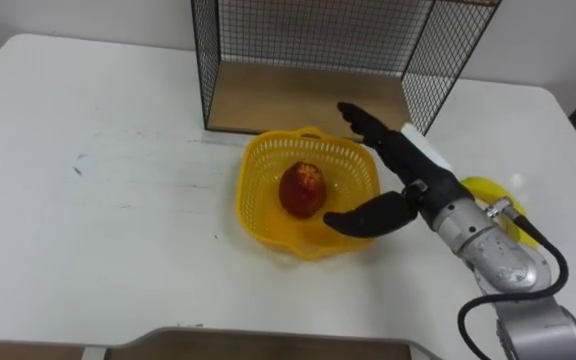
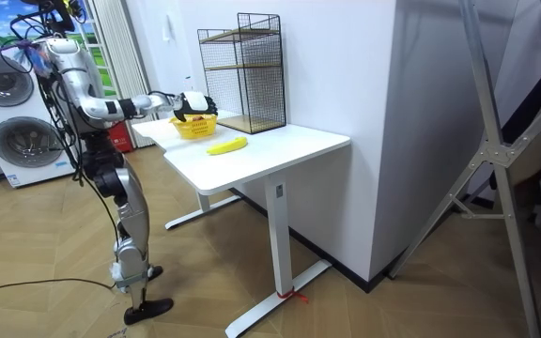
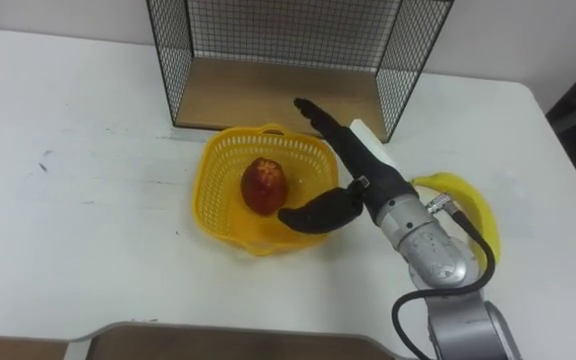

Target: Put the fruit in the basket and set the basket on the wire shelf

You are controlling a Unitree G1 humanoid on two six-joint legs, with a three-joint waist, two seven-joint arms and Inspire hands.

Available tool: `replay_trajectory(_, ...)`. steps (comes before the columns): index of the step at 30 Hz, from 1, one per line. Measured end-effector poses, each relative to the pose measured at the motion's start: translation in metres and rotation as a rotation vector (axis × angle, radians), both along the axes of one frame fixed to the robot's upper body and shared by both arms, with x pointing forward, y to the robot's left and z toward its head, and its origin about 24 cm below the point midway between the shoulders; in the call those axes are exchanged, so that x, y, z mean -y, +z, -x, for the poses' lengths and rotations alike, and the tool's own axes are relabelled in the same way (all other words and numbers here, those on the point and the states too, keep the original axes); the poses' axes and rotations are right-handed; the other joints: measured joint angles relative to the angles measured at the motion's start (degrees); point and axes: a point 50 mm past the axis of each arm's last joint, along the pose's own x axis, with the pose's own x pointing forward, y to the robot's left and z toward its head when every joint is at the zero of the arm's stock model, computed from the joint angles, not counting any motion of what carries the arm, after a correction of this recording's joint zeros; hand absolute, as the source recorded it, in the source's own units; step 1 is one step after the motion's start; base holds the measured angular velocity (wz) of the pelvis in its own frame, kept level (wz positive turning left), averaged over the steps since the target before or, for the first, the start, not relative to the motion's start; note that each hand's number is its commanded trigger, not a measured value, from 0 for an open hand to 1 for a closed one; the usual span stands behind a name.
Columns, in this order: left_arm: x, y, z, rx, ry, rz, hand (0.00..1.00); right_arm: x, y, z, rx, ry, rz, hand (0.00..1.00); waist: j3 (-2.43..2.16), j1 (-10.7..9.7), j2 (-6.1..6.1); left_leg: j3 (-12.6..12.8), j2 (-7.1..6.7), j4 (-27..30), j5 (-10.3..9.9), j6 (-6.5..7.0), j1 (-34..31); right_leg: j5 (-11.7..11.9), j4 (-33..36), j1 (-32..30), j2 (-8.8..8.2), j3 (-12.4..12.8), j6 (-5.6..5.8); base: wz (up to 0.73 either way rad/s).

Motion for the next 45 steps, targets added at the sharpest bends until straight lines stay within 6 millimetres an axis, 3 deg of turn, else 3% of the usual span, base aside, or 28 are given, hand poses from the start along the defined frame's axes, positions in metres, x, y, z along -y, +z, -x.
replay_trajectory(11,-0.001,0.000,0.008,-0.012,0.006,-0.002,0.00,0.024,0.013,-0.003,0.093,-0.157,-0.057,0.00,-0.12,-0.58,0.31,-0.08,-0.01,0.20,-0.01,0.00,-0.15,0.00,0.07,-0.01,-0.01,-0.01,0.00,0.00)
replay_trajectory(16,-0.003,0.000,0.018,-0.031,0.032,-0.006,0.00,0.050,0.031,-0.003,0.181,-0.280,-0.181,0.00,-0.69,-1.70,1.00,-0.04,-0.03,0.13,0.00,0.01,0.04,0.00,0.07,0.09,-0.05,0.01,0.00,0.00)
replay_trajectory(27,-0.003,0.000,0.019,-0.027,0.035,-0.010,0.00,0.074,0.041,-0.001,0.263,-0.452,-0.361,0.00,-0.04,-4.58,0.19,0.03,0.01,-0.01,-0.01,-0.01,1.04,0.00,0.06,1.31,0.00,-0.01,0.00,0.00)
replay_trajectory(33,-0.003,0.000,0.020,-0.035,0.032,-0.013,0.00,0.089,0.024,-0.001,0.215,-0.552,-0.394,0.00,-0.16,-4.72,-0.15,0.29,0.01,0.04,-0.01,-0.01,1.04,0.00,0.07,1.26,0.00,0.00,0.00,0.00)
replay_trajectory(37,-0.005,0.001,0.018,-0.038,0.049,-0.016,0.00,0.101,0.009,-0.002,0.155,-0.615,-0.333,0.00,-0.54,-4.59,-0.55,0.30,0.01,0.17,-0.01,0.00,0.60,0.00,0.10,0.79,0.00,0.01,0.00,0.00)
replay_trajectory(45,-0.011,0.003,0.016,-0.028,0.069,-0.033,0.00,0.109,-0.003,-0.009,0.089,-0.657,-0.262,0.00,-0.75,-4.46,-0.72,0.23,0.03,0.26,0.01,0.00,0.36,0.00,0.10,0.27,0.00,0.21,0.00,-0.01)
